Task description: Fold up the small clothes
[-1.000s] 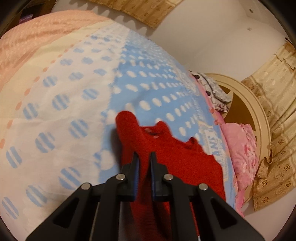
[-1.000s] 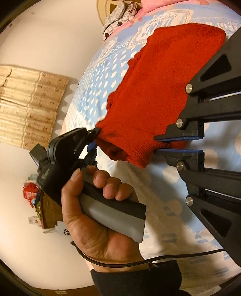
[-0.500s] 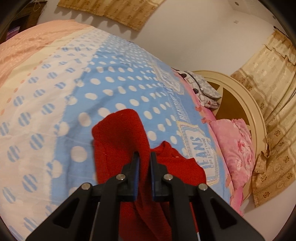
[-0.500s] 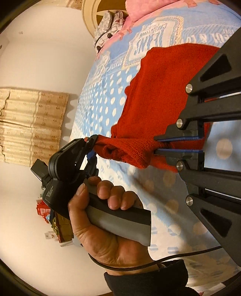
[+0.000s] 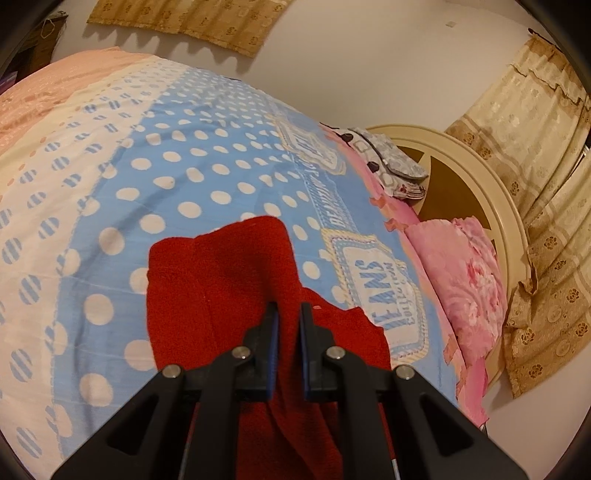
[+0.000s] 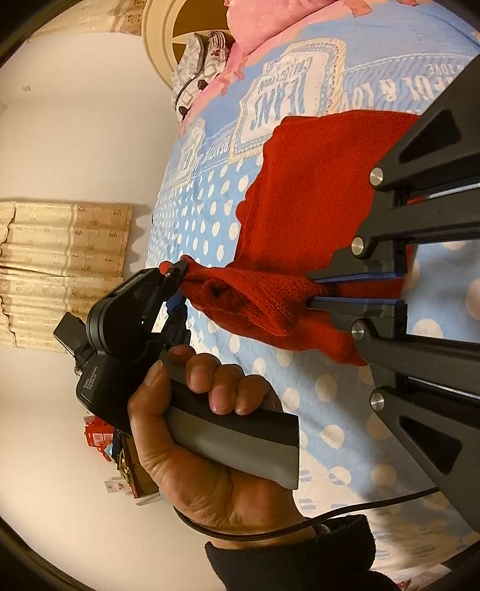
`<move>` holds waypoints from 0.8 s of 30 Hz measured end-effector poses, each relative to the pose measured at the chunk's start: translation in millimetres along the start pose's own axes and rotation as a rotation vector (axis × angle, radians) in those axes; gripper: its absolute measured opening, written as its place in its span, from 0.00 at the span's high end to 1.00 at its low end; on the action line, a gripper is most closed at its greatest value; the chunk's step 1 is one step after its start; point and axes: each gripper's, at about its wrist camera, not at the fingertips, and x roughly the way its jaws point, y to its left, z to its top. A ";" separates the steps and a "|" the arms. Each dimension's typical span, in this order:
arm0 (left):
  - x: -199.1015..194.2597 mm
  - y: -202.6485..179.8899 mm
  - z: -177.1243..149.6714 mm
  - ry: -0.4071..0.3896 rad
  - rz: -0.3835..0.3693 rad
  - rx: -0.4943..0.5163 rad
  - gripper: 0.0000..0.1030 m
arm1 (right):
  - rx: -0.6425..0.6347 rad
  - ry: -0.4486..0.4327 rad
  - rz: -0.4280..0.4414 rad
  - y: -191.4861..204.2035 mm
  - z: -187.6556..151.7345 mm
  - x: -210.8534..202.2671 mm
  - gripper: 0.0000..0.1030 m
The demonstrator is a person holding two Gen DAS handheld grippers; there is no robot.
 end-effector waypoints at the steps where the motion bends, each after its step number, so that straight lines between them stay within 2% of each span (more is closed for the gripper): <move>1: 1.1 -2.7 0.0 0.001 -0.001 0.003 0.90 | 0.003 -0.001 -0.002 -1.5 -0.7 -0.8 0.95; 12: 19.4 -39.1 -3.0 0.019 -0.023 0.062 0.90 | 0.052 -0.006 -0.025 -27.5 -12.6 -13.1 0.95; 24: 51.8 -79.9 -13.7 0.075 -0.052 0.110 0.90 | 0.118 0.006 -0.065 -63.3 -30.2 -25.2 0.95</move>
